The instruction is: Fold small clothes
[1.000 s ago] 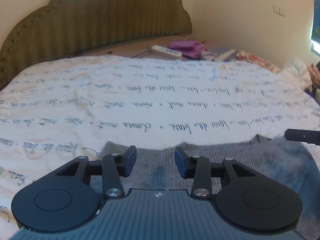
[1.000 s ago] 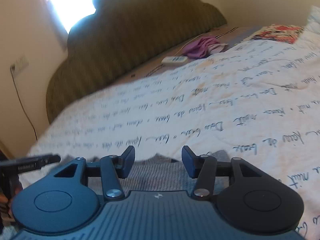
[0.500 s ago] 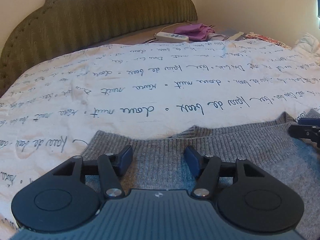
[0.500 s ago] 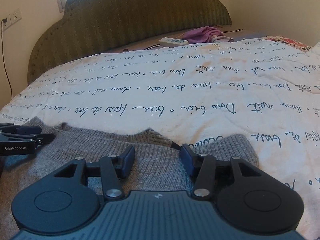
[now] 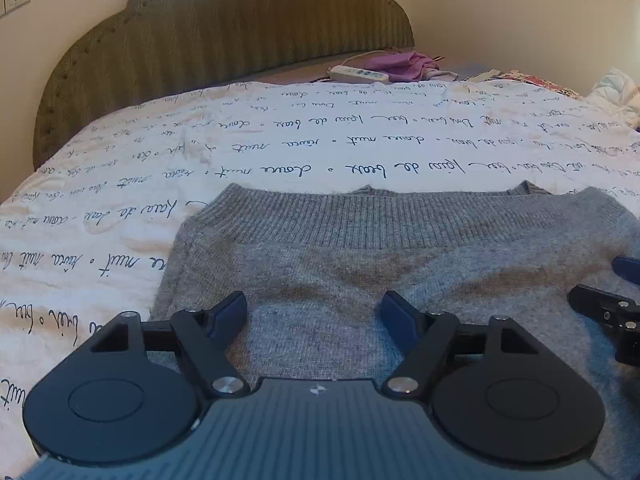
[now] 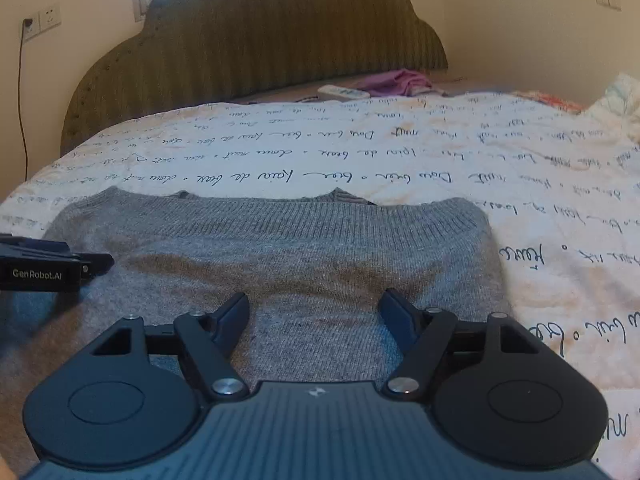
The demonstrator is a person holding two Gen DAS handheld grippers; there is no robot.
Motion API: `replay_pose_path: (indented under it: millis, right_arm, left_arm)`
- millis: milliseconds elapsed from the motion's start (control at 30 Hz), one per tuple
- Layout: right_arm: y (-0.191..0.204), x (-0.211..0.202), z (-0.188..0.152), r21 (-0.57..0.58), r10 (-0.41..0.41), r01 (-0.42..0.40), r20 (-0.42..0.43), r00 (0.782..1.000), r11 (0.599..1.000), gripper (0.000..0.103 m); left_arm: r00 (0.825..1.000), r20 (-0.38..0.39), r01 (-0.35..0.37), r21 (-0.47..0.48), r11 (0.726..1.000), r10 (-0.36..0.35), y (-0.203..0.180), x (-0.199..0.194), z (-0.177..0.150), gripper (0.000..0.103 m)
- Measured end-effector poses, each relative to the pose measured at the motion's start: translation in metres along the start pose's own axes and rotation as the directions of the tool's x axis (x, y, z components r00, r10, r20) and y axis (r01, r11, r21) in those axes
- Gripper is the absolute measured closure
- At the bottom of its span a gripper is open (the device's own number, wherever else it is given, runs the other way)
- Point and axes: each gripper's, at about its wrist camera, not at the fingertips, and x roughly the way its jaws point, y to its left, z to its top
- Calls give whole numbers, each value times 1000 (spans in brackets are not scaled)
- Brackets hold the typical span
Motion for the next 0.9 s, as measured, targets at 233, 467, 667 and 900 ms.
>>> replay_pose_path:
  millis: [233,467,667,900]
  right_arm:
    - [3,6,4,-21,-16,16,-13,1000,1000,24]
    - [15,-26,11,-49,-54,56,39,998,997,23]
    - [1,-8,-11,-17,-44,44,2,999,999,18]
    - [3,-22,-6,-19,-63,63,-4,998,998,15]
  left_arm:
    - [1000,7,-7,-35,999,8,2,6,0,21]
    - [1000,7,0,-42,999,1,4,6,-1,21]
    - [1000,8,-1,-44,999,1,4,6,-1,20]
    - [999,32,24,-81,996,-22,16,-20,-2,32]
